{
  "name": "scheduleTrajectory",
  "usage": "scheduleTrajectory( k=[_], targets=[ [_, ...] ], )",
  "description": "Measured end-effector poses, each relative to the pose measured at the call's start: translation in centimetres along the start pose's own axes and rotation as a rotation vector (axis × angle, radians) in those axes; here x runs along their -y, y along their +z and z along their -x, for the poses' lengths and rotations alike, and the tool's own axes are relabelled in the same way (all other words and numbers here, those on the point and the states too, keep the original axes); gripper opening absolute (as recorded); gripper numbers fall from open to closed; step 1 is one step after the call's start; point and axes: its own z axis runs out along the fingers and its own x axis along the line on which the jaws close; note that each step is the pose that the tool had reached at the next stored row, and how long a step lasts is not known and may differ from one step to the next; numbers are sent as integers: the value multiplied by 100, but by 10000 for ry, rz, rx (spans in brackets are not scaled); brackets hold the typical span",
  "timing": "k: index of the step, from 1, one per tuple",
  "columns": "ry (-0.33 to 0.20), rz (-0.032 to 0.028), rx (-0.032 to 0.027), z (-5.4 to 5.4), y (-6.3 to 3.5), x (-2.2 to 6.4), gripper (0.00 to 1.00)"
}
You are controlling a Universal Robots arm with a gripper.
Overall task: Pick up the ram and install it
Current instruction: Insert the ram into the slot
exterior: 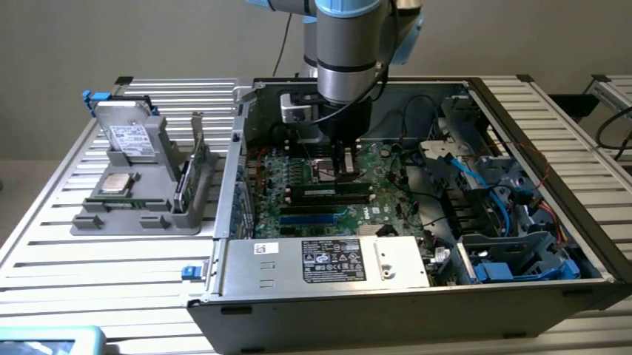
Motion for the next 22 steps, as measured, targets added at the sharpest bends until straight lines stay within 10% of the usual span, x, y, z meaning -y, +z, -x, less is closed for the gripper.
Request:
scheduleTrajectory(
  k=[22],
  targets=[
    [-5, 0, -21, -14, -7, 5, 13]
  ],
)
